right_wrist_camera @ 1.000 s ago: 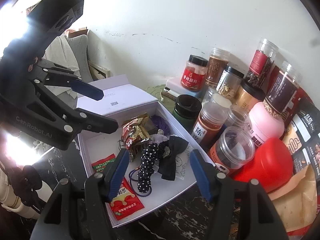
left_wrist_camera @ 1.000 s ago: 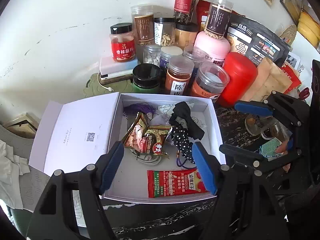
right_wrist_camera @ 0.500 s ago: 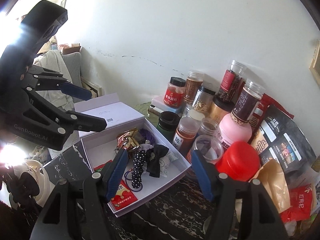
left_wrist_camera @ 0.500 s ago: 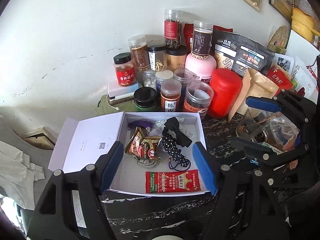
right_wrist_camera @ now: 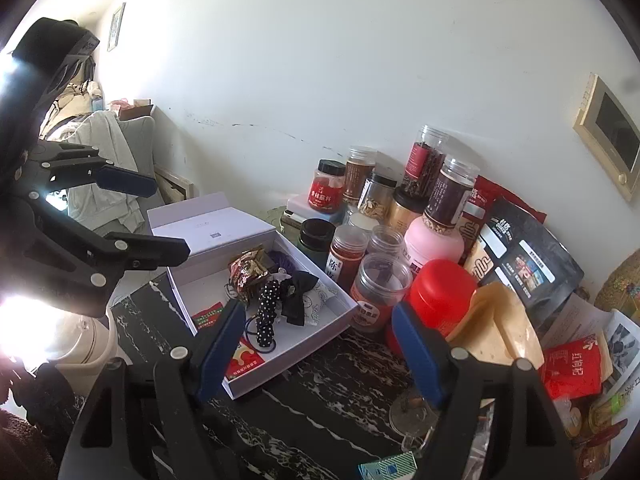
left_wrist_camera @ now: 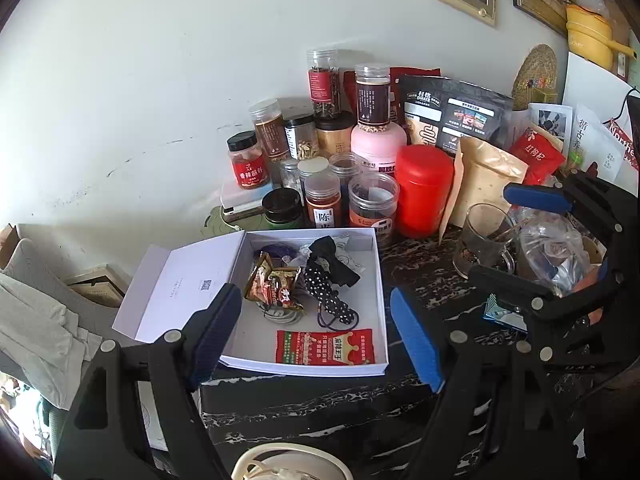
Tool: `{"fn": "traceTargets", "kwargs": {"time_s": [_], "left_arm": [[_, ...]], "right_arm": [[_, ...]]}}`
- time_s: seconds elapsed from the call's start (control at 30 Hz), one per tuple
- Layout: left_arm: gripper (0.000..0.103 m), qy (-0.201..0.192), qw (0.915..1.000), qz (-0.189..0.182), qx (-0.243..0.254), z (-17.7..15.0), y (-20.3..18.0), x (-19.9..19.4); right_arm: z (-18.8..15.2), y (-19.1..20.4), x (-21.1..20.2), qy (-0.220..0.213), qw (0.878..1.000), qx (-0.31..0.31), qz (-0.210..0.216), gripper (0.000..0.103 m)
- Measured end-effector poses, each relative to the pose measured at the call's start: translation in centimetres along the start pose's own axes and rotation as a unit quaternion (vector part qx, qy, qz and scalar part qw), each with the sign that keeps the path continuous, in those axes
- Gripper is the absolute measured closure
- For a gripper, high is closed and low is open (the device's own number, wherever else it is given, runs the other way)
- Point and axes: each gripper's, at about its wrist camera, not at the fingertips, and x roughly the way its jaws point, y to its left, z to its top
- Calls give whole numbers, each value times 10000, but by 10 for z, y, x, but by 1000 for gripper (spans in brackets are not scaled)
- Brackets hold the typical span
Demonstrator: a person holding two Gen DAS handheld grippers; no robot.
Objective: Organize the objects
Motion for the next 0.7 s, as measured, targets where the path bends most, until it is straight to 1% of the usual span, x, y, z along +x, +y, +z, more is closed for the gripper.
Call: {"fn": "traceTargets", "kwargs": {"time_s": [0.13,0.3,0.53,0.7], "left_arm": [[24,43,9999,-108,-95,-15,-11,-8],[23,93,9999,-37,-118,-36,-24,-15],[22,202,9996,-22,-203,-64,-37,-18],[22,314,9989,-98,-330,-85,-42,-17]], "right_arm": [[-12,0,-12,19,10000,59,-49,25],[-28,3,-23,64,9999,130,5,24],[-52,10,-22,264,9994,170,165,23],[-69,15,-20,421,9985,198,272,23]]}}
